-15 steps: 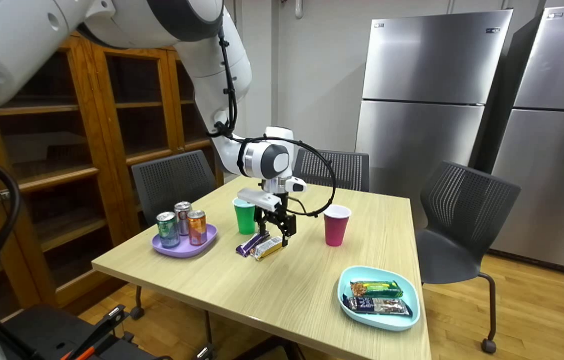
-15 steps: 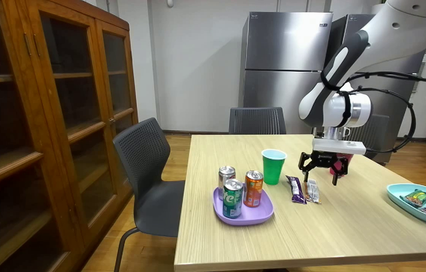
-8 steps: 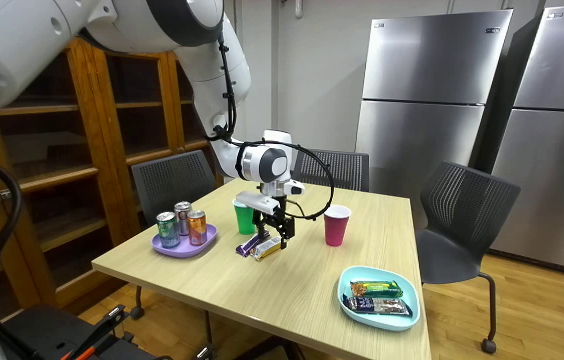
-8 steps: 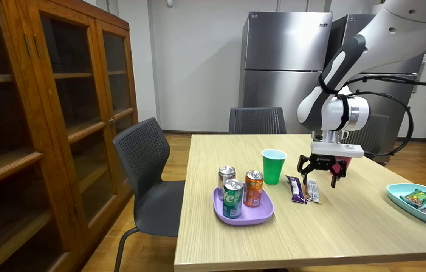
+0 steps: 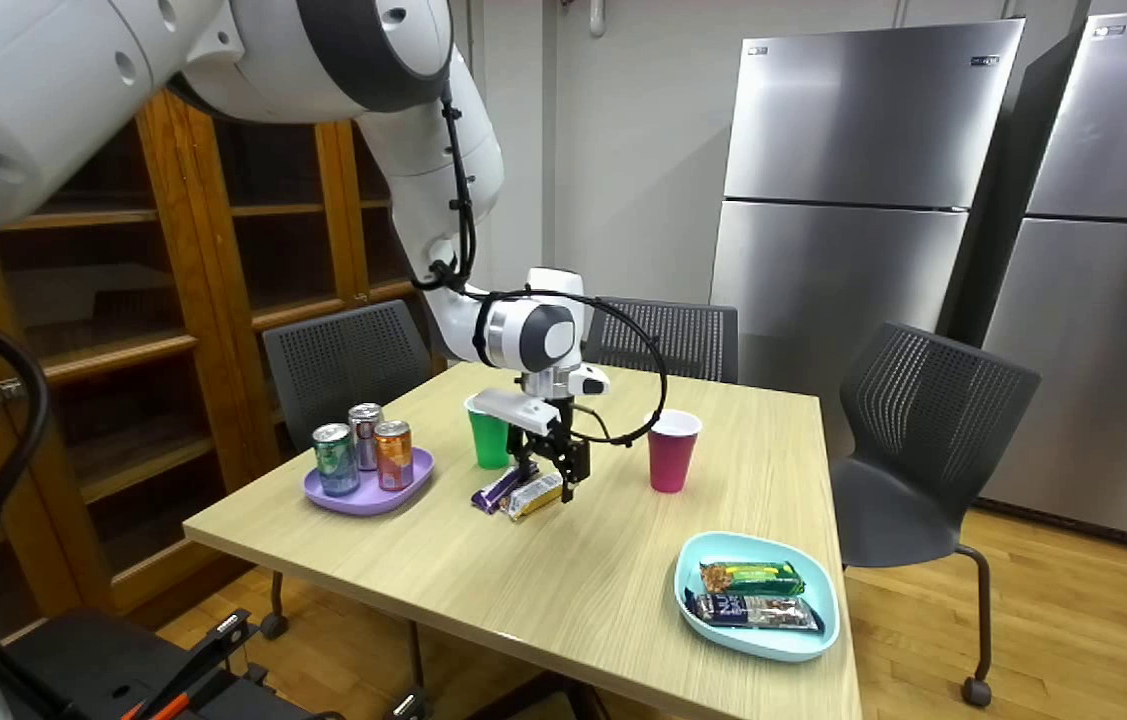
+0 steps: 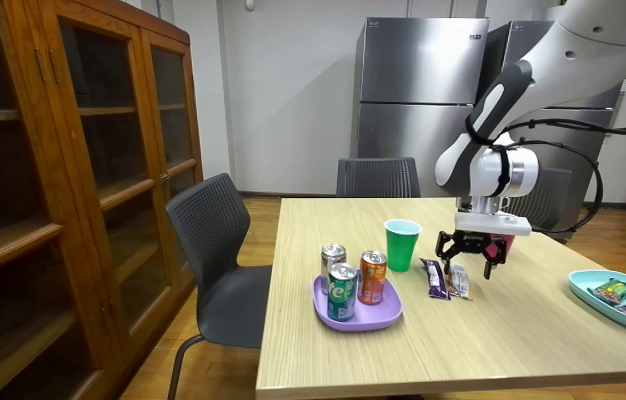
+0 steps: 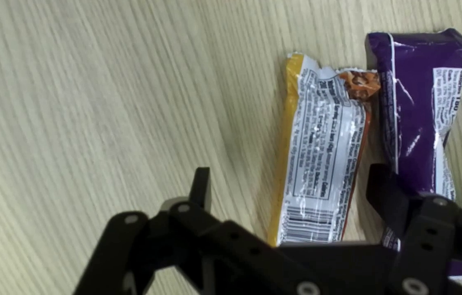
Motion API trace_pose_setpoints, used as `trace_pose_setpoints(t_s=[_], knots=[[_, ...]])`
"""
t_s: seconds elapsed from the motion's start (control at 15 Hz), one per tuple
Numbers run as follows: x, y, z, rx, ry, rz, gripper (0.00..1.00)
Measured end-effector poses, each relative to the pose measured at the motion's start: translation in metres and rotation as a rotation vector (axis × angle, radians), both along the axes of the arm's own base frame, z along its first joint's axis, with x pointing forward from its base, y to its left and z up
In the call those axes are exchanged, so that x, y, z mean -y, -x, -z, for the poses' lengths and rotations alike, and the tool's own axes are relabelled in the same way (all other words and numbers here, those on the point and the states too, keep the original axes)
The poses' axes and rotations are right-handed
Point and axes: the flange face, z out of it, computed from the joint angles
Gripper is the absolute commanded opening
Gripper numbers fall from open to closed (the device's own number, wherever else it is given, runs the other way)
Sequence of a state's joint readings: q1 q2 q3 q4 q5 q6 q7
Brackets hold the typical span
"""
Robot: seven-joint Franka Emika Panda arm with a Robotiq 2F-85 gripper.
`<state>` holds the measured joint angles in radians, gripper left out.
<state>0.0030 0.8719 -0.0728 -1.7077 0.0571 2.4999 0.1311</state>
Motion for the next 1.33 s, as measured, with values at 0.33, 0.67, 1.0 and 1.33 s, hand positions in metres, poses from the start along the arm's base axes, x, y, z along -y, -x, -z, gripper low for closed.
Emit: trace_pose_setpoints(t_s=[0.33, 0.67, 1.0, 1.33], knots=[[0.0, -0.004, 0.008, 0.001, 0.002, 0.001, 0.27], [0.0, -0.009, 0.011, 0.005, 0.002, 0.0, 0.17], [0.005, -0.013, 0.005, 0.02, 0.008, 0.005, 0.17], [0.037, -0.017, -0.023, 0.067, 0.047, 0.056, 0.17]])
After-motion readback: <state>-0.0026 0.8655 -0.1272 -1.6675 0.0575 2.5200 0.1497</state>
